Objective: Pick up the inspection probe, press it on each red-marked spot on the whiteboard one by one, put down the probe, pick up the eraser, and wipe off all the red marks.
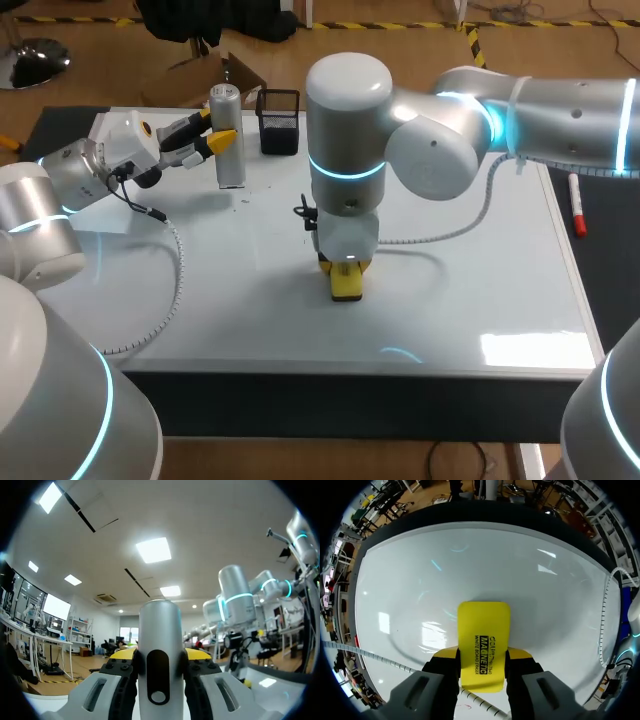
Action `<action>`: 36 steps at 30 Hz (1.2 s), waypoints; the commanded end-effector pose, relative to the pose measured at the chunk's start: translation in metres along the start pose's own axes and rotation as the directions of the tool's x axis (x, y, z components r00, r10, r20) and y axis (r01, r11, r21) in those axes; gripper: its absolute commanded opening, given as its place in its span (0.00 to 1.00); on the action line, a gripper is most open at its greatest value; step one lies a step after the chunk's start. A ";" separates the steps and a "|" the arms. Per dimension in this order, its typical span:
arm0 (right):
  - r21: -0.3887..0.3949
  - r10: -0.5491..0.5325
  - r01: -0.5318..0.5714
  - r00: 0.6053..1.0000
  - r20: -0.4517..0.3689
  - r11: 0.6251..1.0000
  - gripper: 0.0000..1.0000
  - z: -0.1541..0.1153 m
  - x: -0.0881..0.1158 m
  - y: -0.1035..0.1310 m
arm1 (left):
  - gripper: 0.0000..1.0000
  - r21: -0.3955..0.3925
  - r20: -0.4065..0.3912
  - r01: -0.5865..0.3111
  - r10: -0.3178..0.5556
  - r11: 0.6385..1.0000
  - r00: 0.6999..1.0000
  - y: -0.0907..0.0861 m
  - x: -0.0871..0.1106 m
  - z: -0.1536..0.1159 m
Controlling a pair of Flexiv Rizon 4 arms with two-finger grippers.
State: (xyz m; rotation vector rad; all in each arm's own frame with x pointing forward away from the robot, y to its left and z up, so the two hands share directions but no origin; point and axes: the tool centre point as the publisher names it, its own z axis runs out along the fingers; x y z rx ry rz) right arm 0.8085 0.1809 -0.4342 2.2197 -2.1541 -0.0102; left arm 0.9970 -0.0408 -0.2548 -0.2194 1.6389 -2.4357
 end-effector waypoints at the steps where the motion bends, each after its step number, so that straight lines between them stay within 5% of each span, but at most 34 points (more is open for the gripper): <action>1: -0.001 0.004 -0.004 1.000 -0.002 1.000 0.00 0.021 0.012 -0.001 | 0.00 -0.001 0.001 0.000 0.000 1.000 1.000 -0.001 0.000 0.001; 22: 0.023 -0.047 0.046 0.998 0.032 0.999 0.00 -0.046 0.049 -0.023 | 0.00 -0.001 0.001 0.000 0.000 1.000 1.000 -0.001 0.000 0.001; 36: 0.053 -0.032 0.029 0.997 0.069 0.998 0.00 -0.073 0.106 -0.090 | 0.00 -0.001 0.001 0.000 0.000 1.000 1.000 -0.001 0.000 0.001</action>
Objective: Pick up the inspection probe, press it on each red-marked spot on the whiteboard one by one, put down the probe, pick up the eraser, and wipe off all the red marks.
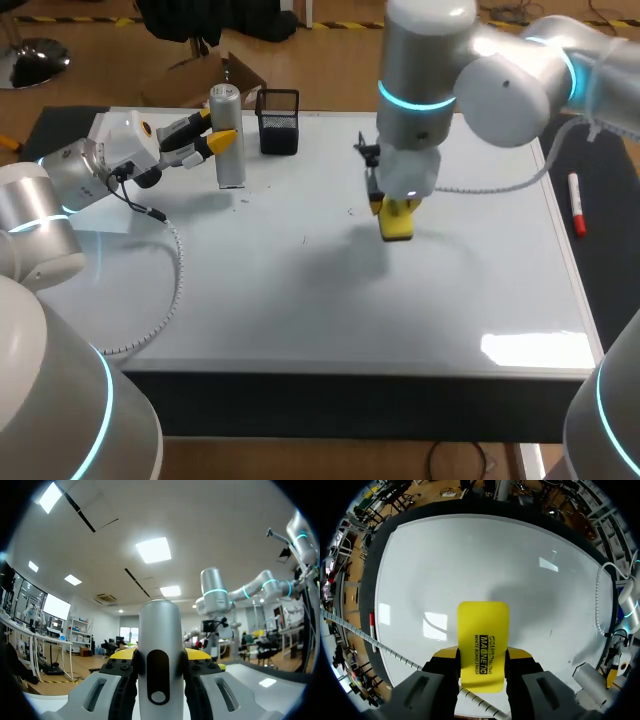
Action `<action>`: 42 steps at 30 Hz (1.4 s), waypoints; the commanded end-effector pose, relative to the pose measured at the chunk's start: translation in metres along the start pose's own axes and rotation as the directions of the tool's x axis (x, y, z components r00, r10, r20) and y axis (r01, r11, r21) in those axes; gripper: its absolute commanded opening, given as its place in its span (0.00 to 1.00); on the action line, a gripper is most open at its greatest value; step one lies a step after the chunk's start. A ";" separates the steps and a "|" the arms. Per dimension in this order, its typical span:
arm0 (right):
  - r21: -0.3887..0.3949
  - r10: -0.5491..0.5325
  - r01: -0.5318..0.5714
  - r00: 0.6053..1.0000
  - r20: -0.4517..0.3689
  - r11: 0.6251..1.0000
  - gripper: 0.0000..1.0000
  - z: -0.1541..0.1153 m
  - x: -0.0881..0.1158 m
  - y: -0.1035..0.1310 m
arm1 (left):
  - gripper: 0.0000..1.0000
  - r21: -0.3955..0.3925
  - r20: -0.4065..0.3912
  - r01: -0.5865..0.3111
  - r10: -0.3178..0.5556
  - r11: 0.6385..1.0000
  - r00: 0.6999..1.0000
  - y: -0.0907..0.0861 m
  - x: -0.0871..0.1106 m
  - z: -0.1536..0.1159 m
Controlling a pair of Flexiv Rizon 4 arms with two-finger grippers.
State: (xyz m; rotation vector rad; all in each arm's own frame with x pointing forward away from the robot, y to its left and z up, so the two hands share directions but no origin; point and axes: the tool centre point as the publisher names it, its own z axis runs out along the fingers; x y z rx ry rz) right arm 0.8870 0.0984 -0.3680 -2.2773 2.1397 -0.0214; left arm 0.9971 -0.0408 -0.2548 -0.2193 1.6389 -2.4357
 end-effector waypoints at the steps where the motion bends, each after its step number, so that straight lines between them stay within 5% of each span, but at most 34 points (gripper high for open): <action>1: -0.010 0.003 -0.002 1.000 0.024 1.000 0.00 -0.006 0.024 -0.022 | 0.00 -0.001 0.001 0.000 0.000 1.000 1.000 -0.001 0.000 0.001; 16: -0.035 0.054 -0.054 0.998 0.021 0.998 0.00 0.002 0.064 -0.131 | 0.00 -0.001 0.001 0.000 0.000 1.000 1.000 -0.001 0.000 0.001; 29: -0.059 0.052 -0.049 0.997 0.059 0.997 0.00 0.026 0.030 -0.190 | 0.00 -0.001 0.001 0.000 0.000 1.000 1.000 -0.001 0.000 0.001; 42: -0.070 0.027 -0.022 0.997 0.070 0.997 0.00 0.041 -0.003 -0.216 | 0.00 -0.001 0.001 0.000 0.000 1.000 1.000 -0.001 0.000 0.001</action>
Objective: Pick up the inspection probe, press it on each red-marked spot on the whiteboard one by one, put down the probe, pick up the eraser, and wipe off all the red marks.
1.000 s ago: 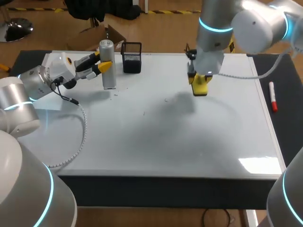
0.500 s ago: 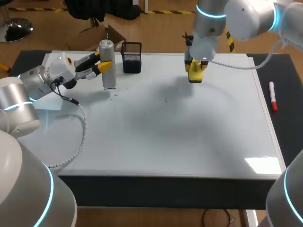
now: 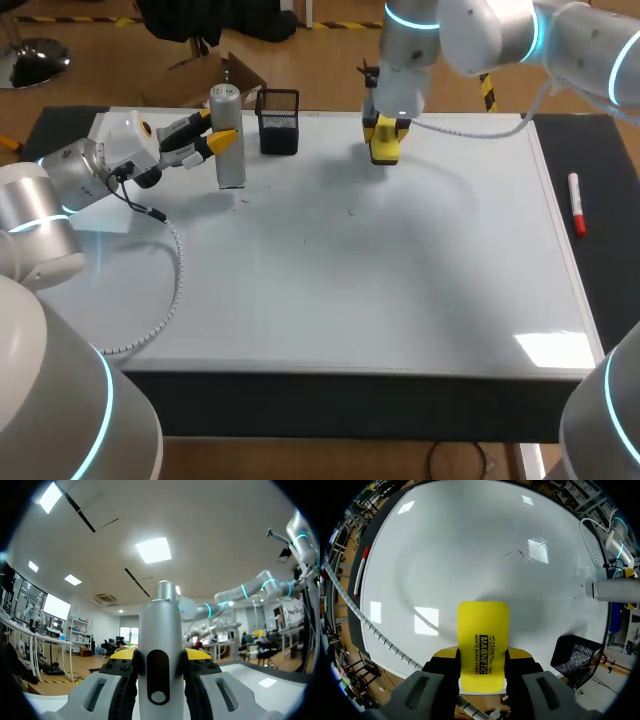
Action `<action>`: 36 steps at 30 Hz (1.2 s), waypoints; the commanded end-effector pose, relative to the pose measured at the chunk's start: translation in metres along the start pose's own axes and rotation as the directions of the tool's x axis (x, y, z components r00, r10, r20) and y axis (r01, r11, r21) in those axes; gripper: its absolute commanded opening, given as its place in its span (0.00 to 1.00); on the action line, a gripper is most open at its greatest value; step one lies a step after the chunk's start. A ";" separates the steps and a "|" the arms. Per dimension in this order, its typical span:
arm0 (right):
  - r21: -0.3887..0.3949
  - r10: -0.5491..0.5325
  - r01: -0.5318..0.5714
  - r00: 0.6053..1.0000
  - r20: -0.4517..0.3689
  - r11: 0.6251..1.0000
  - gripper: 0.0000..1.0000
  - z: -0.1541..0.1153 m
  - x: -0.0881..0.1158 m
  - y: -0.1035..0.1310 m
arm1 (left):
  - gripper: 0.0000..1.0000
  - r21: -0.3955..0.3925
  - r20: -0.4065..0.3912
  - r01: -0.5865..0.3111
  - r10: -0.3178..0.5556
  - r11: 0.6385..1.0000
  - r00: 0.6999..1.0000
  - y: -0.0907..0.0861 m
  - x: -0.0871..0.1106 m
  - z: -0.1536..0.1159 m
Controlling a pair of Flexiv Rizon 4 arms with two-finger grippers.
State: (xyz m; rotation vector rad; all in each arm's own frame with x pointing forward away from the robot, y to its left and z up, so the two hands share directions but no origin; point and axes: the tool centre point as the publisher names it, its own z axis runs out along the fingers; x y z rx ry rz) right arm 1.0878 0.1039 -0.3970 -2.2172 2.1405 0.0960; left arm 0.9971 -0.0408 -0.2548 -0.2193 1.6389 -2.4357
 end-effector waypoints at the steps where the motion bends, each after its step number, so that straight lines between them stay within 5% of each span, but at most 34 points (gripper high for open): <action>1: -0.048 -0.001 0.000 1.000 -0.014 0.999 0.00 0.009 -0.012 -0.018 | 0.00 -0.001 0.001 0.000 0.000 1.000 1.000 -0.001 0.000 0.001; 17: -0.043 -0.008 0.007 1.000 -0.028 0.999 0.00 0.028 -0.028 -0.028 | 0.00 -0.001 0.001 0.000 0.000 1.000 1.000 -0.001 0.000 0.001; 21: -0.042 -0.005 0.001 0.996 -0.085 0.999 0.00 0.027 -0.028 -0.030 | 0.00 -0.001 0.001 0.000 0.000 1.000 1.000 -0.001 0.000 0.001; 22: -0.044 -0.002 -0.002 0.996 -0.086 0.999 0.11 0.026 -0.029 -0.030 | 0.00 -0.001 0.001 0.000 0.000 1.000 1.000 -0.001 0.000 0.001; 23: -0.044 -0.001 -0.003 0.996 -0.085 0.999 0.47 0.025 -0.028 -0.031 | 0.00 -0.001 0.001 0.000 0.000 1.000 1.000 -0.001 0.000 0.001; 24: -0.044 0.000 -0.004 0.996 -0.085 0.999 1.00 0.025 -0.027 -0.031 | 0.00 -0.001 0.001 0.000 0.000 1.000 1.000 -0.001 0.000 0.001; 32: -0.028 0.027 -0.029 0.996 -0.081 0.999 1.00 0.019 -0.022 -0.029 | 0.00 -0.001 0.001 0.000 0.000 1.000 1.000 -0.001 0.000 0.001; 36: -0.017 0.059 -0.059 0.998 0.005 0.998 1.00 0.009 -0.019 -0.025 | 0.00 -0.001 0.001 0.000 0.000 1.000 1.000 -0.001 0.000 0.001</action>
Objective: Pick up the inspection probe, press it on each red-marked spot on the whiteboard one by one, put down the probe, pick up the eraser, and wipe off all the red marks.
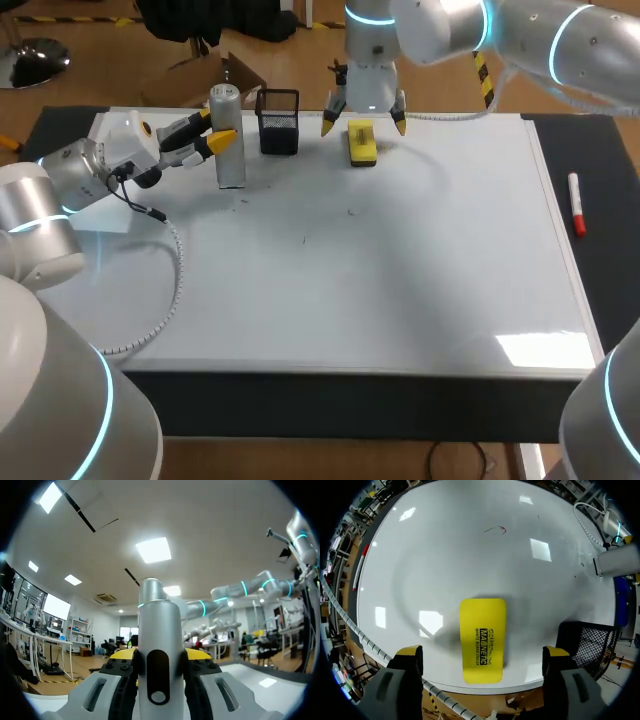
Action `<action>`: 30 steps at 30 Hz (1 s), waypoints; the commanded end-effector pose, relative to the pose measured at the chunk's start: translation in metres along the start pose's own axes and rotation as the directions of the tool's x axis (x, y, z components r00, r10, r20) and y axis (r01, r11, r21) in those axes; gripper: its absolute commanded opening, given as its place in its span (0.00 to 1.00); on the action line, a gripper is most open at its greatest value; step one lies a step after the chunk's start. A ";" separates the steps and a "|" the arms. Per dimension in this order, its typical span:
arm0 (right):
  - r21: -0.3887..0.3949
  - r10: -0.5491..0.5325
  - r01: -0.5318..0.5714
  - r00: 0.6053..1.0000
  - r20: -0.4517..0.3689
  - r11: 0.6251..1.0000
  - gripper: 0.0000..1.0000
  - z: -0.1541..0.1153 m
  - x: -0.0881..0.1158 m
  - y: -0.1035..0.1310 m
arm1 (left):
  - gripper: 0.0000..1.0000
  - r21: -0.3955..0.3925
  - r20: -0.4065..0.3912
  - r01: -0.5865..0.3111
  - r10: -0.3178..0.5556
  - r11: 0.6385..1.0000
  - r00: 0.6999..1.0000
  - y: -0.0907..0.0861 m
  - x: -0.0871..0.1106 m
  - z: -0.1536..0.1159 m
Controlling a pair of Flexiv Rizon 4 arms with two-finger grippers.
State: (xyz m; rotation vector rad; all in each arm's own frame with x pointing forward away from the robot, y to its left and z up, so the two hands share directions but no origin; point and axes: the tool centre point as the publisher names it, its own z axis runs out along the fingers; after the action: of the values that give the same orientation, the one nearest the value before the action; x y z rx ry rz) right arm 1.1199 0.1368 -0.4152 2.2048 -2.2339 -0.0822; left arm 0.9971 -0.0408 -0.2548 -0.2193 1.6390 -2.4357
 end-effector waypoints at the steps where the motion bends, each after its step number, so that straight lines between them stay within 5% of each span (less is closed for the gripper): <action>1: 0.019 0.024 -0.026 0.997 0.078 0.999 1.00 -0.015 0.013 0.011 | 0.00 -0.001 0.001 0.000 0.000 1.000 1.000 -0.001 0.000 0.001; 12: 0.079 0.174 -0.210 0.929 0.326 0.975 1.00 -0.081 0.044 0.027 | 0.00 -0.001 0.001 0.000 0.000 1.000 1.000 -0.001 0.000 0.001; 22: 0.008 0.390 -0.419 0.851 0.351 0.908 1.00 -0.146 0.067 0.017 | 0.00 -0.001 0.001 0.000 0.000 1.000 1.000 -0.001 0.000 0.001; 24: -0.044 0.478 -0.488 0.828 0.294 0.872 1.00 -0.154 0.071 0.013 | 0.00 -0.001 0.001 0.000 0.000 1.000 1.000 -0.001 0.000 0.001; 30: -0.143 0.598 -0.585 0.741 0.305 0.798 1.00 -0.174 0.083 0.007 | 0.00 -0.001 0.001 0.000 0.000 1.000 1.000 -0.001 0.000 0.001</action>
State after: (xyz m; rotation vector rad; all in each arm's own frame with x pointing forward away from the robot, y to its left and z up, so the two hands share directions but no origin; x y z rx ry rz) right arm 1.1086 0.0581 -0.2634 1.4915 -3.0150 -0.5215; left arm 0.9971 -0.0407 -0.2548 -0.2192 1.6389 -2.4357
